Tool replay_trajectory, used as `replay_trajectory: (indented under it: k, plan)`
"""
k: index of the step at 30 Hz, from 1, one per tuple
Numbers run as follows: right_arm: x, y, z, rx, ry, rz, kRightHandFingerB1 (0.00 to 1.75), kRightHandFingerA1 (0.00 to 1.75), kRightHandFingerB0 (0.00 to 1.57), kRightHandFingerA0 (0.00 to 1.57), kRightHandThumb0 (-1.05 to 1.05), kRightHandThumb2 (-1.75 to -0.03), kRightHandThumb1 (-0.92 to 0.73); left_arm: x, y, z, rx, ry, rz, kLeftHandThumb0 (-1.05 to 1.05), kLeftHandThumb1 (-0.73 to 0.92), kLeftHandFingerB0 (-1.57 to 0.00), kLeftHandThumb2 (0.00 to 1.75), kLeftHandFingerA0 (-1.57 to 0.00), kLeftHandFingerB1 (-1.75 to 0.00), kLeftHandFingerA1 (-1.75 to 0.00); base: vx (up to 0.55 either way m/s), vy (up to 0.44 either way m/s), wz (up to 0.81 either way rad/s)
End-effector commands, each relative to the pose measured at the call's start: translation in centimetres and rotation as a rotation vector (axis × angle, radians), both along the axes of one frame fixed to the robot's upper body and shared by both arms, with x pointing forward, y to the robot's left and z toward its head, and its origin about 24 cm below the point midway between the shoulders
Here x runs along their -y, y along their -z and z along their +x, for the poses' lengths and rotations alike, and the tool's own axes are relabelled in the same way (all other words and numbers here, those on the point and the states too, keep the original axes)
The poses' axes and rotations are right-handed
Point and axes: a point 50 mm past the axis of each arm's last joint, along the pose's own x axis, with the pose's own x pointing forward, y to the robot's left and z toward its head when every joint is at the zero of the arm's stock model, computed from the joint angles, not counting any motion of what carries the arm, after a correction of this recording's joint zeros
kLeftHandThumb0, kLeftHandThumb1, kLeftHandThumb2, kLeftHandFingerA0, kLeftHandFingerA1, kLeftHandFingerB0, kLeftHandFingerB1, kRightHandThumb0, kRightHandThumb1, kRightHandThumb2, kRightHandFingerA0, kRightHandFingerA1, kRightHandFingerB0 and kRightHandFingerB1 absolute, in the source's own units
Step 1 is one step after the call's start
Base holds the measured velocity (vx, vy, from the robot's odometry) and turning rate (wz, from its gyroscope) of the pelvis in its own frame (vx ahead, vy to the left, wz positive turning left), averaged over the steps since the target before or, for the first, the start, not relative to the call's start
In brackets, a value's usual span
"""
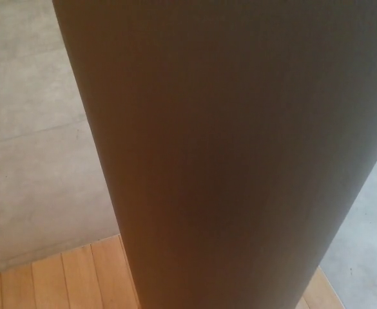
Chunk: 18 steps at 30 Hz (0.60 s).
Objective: The robot uses its right hand to pick up a caution sign board kept on the stair and turn around and walk towards a pillar and place the sign against it
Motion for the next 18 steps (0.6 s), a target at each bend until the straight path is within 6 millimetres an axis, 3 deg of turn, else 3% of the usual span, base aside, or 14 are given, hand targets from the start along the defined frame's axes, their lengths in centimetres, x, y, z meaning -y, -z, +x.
replay_trajectory:
  k: [1,3,18]
  plan:
    - [0.4,-0.27,-0.1,0.004,0.0,-0.022,0.68,1.06,0.8,0.95,0.01,-1.08,-0.51,-0.34,-0.01,-0.1,-0.027,0.011,0.025,0.0,0.5,-1.22,1.04,-1.38,-0.98,-1.04,0.0,0.0,0.0]
    - [0.31,-0.34,-0.08,0.006,-0.006,-0.015,0.71,1.07,0.78,0.92,-0.03,-1.05,-0.54,-0.32,-0.02,-0.06,-0.025,0.01,0.025,0.01,0.44,-1.26,1.13,-1.4,-1.01,-1.05,0.0,0.0,0.0]
    - [0.32,-0.23,0.03,-0.01,-0.018,-0.014,0.69,1.08,0.79,0.93,0.0,-1.06,-0.53,-0.37,-0.01,-0.24,-0.024,0.004,0.01,-0.01,0.45,-1.24,1.05,-1.4,-0.99,-1.07,0.0,0.0,0.0]
